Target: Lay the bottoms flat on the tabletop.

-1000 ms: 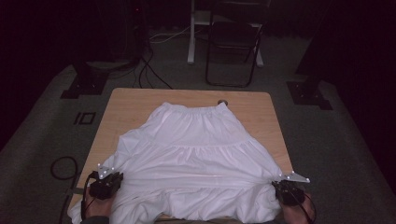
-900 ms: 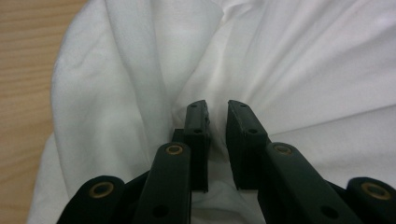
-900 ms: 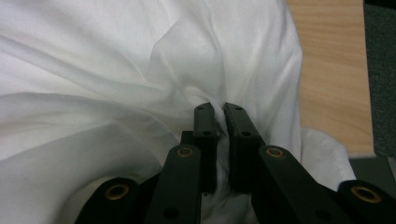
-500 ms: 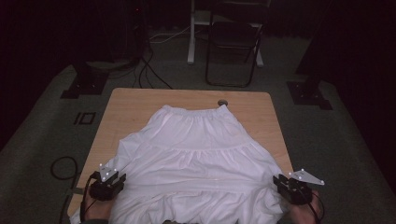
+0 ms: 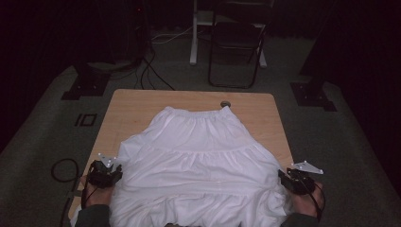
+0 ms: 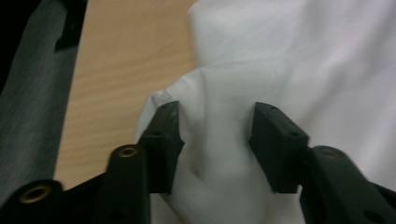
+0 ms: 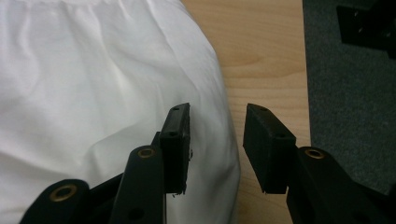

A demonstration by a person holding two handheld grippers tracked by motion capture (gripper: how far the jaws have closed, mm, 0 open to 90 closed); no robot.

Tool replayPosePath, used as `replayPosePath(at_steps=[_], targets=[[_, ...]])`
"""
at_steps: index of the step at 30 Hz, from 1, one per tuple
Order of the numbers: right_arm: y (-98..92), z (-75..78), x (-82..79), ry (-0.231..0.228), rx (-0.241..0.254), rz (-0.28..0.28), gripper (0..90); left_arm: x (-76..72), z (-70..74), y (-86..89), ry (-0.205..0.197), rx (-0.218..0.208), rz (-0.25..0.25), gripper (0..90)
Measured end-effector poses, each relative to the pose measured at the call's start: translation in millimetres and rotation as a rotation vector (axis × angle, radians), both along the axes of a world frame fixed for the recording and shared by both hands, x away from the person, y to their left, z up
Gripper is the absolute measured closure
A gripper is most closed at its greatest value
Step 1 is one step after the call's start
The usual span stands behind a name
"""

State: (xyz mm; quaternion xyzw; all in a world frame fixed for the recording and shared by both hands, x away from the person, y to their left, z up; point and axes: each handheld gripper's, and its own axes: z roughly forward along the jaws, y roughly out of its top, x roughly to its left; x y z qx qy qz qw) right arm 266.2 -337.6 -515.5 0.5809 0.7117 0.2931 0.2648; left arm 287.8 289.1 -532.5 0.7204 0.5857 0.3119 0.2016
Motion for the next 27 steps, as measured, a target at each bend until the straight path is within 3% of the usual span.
replayPosePath(at_steps=[2, 3, 7, 10, 13, 18, 27], targets=[[-1.0, -3.9, 1.6, 0.015, 0.005, -0.002, 64.6, -1.1, -2.6, 7.6, 0.015, -0.031, 0.010, 61.5], [-1.3, -6.1, 2.2, 0.023, 0.007, 0.000, 66.1, -2.9, -2.3, 9.9, 0.021, -0.036, 0.010, 70.9], [-3.1, -13.2, 3.7, 0.065, 0.012, -0.004, 70.5, -10.5, -2.3, 16.4, 0.032, -0.013, 0.017, 81.7], [-4.7, -14.4, 2.8, 0.080, 0.009, -0.013, 81.4, -17.2, -2.3, 23.9, 0.031, -0.011, 0.043, 80.6], [-5.5, -14.1, 2.1, 0.083, 0.006, -0.015, 84.7, -25.6, -2.3, 34.5, 0.034, -0.006, 0.087, 78.0], [-5.6, -12.0, 1.2, 0.077, -0.003, -0.019, 86.1, -37.3, 5.1, 50.7, 0.008, -0.041, 0.134, 70.8], [-9.8, -2.8, -1.7, 0.036, 0.002, -0.056, 85.5, -31.0, 45.8, 33.0, -0.113, -0.038, 0.088, 65.8]])
